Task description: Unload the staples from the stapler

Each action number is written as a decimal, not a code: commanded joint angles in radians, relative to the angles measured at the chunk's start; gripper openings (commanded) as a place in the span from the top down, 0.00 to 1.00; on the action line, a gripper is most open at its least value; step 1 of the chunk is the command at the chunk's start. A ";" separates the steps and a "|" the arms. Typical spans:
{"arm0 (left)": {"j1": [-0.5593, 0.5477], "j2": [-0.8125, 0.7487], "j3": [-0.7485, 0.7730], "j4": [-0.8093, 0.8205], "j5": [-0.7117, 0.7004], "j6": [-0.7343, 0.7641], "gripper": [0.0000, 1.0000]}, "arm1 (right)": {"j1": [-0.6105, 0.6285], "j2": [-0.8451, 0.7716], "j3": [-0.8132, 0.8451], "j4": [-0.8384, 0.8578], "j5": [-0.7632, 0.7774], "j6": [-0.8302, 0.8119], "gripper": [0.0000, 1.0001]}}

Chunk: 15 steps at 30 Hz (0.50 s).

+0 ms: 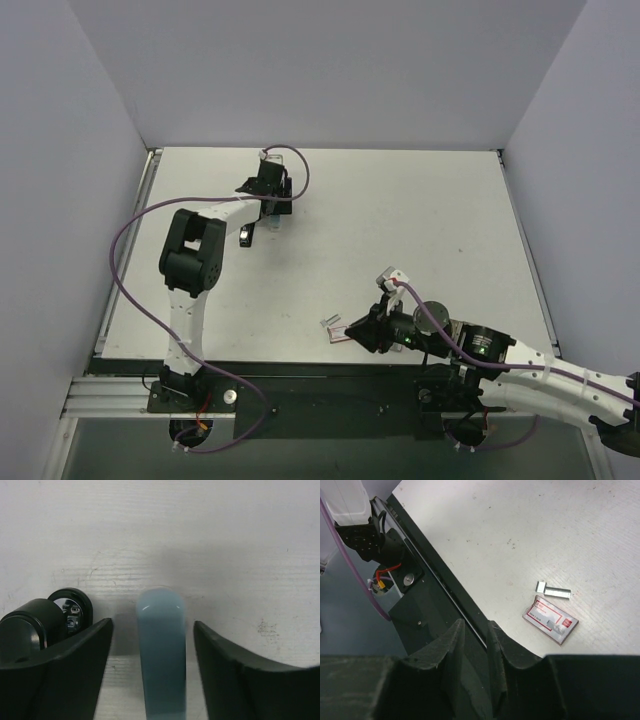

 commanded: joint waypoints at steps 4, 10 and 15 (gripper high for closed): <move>0.003 -0.166 -0.015 -0.035 -0.024 -0.028 0.12 | 0.005 0.004 0.107 -0.106 0.063 -0.005 0.69; -0.034 -0.363 -0.091 -0.064 -0.064 -0.051 0.12 | 0.004 0.008 0.165 -0.241 0.178 0.014 0.56; -0.118 -0.569 -0.214 -0.081 -0.058 -0.092 0.12 | -0.001 0.021 0.213 -0.406 0.313 0.090 0.45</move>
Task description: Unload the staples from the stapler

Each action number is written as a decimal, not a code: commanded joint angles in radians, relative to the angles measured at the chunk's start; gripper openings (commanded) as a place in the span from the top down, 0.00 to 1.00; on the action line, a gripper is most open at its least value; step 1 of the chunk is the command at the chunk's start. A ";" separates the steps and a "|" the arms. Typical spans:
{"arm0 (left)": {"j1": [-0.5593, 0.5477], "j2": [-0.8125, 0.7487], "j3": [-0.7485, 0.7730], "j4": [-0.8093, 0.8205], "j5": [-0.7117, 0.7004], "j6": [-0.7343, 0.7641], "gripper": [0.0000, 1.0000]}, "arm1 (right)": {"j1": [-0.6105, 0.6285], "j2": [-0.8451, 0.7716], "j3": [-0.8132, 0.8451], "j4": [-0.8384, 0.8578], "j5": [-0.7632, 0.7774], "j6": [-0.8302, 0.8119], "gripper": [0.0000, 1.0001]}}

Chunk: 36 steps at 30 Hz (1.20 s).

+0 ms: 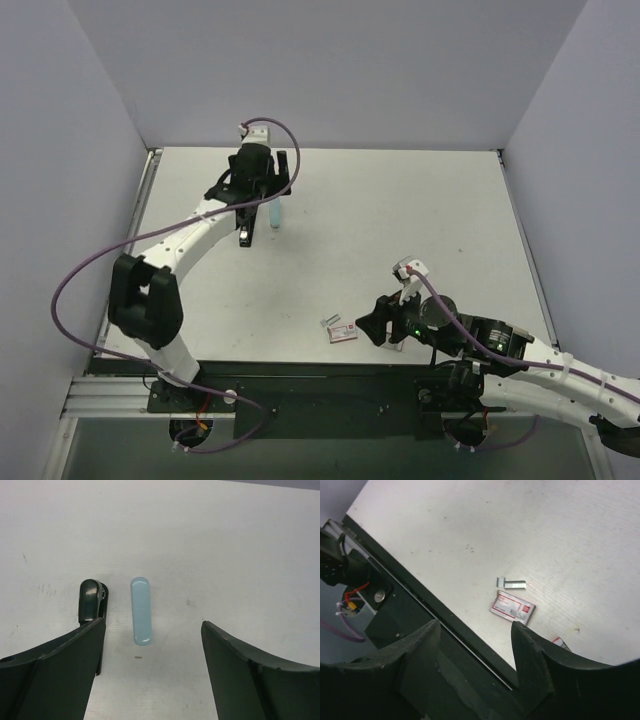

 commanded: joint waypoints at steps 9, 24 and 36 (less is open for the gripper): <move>-0.277 -0.512 -0.335 -0.031 0.051 -0.126 0.14 | -0.024 0.002 0.044 -0.403 0.265 0.257 0.41; -0.564 -0.869 -0.599 -0.132 0.076 -0.276 0.18 | -0.031 0.166 -0.045 -0.542 0.212 0.423 0.41; -0.588 -0.927 -0.618 -0.140 0.177 -0.233 0.18 | -0.016 0.368 -0.081 -0.446 0.182 0.486 0.41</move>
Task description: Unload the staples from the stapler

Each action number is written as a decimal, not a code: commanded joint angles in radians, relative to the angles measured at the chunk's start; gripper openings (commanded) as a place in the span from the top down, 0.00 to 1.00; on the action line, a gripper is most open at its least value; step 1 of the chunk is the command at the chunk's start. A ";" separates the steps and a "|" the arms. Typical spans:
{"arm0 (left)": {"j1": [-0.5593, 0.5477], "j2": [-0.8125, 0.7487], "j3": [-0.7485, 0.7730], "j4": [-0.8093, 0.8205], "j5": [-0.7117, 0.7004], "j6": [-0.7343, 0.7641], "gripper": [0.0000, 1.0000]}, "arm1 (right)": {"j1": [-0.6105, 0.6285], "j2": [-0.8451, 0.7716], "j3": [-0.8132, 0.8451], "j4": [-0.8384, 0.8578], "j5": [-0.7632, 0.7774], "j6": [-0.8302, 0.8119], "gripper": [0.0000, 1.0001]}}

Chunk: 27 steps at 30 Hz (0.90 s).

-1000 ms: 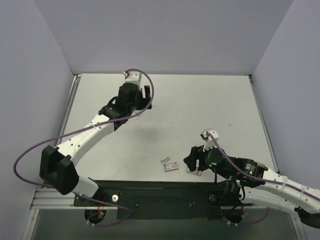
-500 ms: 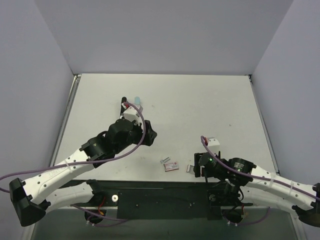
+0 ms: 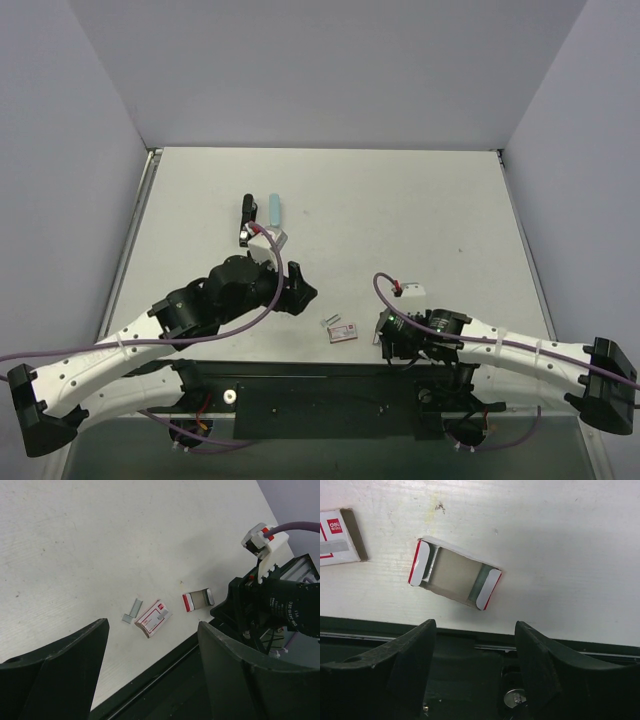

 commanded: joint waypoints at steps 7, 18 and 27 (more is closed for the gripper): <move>-0.005 -0.036 -0.002 0.017 0.064 0.054 0.18 | 0.008 0.085 -0.024 0.070 -0.022 0.026 0.40; -0.005 -0.058 -0.016 0.009 0.059 0.067 0.18 | -0.006 0.180 -0.040 0.135 -0.040 0.001 0.41; -0.005 -0.036 -0.013 0.024 0.059 0.071 0.18 | -0.070 0.165 -0.089 0.194 -0.091 -0.043 0.40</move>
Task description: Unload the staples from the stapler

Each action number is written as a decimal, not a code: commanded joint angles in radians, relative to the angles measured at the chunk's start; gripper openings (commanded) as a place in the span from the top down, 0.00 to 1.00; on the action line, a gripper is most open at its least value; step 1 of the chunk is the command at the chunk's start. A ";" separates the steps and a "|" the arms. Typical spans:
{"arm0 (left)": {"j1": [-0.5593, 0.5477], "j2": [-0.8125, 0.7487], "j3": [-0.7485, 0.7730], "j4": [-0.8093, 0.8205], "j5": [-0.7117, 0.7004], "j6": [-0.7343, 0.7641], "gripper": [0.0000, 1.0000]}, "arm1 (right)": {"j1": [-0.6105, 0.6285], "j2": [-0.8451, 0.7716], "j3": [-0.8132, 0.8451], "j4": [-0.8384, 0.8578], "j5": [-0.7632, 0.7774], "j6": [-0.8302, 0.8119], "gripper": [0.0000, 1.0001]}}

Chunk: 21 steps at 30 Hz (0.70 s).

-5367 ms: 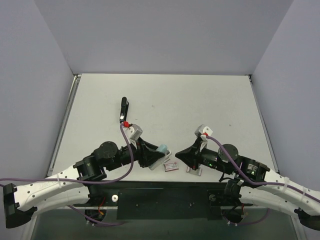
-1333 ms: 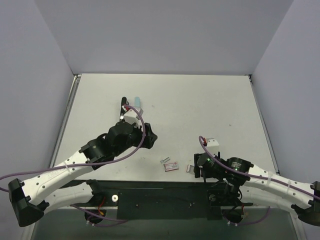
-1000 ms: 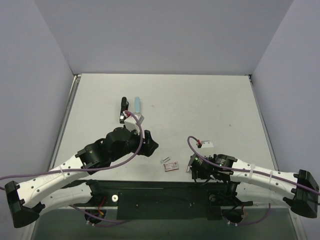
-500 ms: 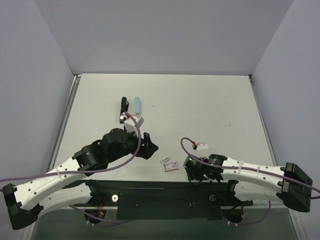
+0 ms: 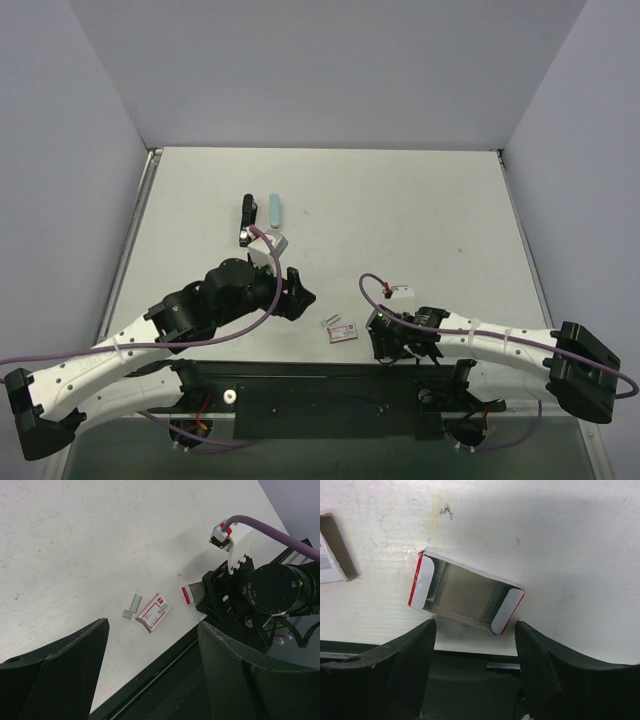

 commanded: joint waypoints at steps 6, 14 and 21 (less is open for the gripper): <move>-0.004 0.035 0.009 0.040 0.004 0.021 0.18 | -0.063 0.020 -0.034 0.049 -0.052 -0.077 0.40; -0.003 0.046 0.012 0.043 -0.005 0.023 0.18 | -0.052 0.104 0.007 0.074 -0.056 -0.098 0.41; -0.003 0.046 0.008 0.044 -0.012 0.020 0.18 | -0.048 0.196 0.082 0.089 -0.032 -0.141 0.41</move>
